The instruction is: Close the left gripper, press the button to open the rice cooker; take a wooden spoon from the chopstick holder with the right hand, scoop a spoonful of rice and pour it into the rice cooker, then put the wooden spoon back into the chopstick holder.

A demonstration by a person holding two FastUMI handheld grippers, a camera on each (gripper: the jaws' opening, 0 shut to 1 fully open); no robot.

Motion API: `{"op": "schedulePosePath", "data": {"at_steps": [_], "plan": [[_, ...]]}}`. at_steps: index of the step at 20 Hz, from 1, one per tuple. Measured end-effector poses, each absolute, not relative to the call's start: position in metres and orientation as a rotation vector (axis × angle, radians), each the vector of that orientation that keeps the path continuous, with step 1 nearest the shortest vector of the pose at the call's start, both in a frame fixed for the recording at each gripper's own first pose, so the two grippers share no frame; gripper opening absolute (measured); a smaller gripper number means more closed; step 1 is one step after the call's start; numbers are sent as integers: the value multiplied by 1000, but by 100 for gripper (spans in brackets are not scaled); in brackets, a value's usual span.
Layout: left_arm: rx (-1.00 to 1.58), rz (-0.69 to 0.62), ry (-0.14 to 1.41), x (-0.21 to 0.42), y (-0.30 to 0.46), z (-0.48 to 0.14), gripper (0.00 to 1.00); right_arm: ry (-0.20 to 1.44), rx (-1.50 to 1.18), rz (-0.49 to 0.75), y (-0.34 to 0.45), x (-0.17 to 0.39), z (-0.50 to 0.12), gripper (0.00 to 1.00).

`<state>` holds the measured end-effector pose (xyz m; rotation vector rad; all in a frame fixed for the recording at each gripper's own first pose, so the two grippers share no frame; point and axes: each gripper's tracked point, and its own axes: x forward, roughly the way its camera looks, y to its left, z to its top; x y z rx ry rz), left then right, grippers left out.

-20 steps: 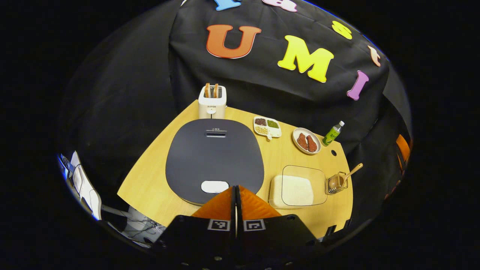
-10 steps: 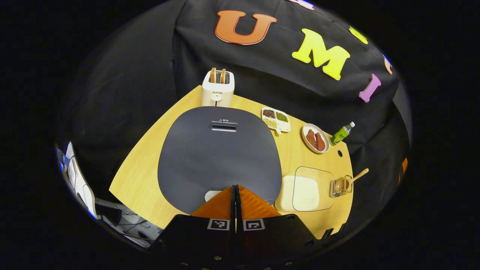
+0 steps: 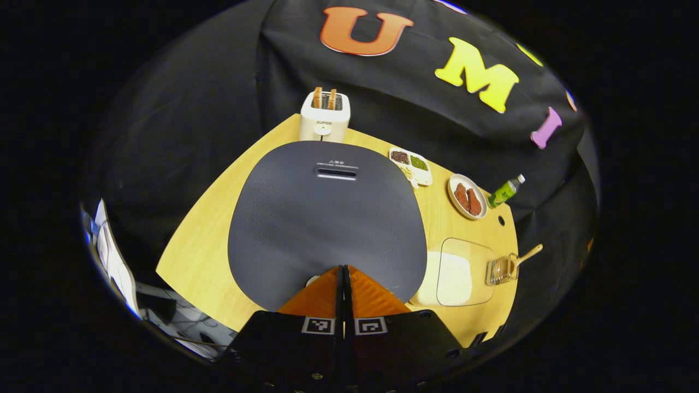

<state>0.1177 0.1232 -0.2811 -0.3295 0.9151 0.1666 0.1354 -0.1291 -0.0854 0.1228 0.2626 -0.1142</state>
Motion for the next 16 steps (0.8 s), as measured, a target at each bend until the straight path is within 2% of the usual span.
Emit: {"op": "schedulePosePath", "data": {"at_steps": [5,6,9,11,12,16], "plan": [[-310,172,895,113,125,-285,0,274,149,-109,-118,130,-90,100],[-319,165,888,112,124,-283,0,265,144,-112,-119,128,-87,96],[-353,169,889,114,123,-282,0,243,133,-115,-120,125,-77,100],[-348,188,855,116,123,-273,0,221,125,-125,-123,122,-68,96],[-329,191,837,116,123,-269,0,211,119,-129,-124,121,-64,100],[-252,186,682,128,126,-218,0,198,88,-128,-124,118,-58,100]]}}
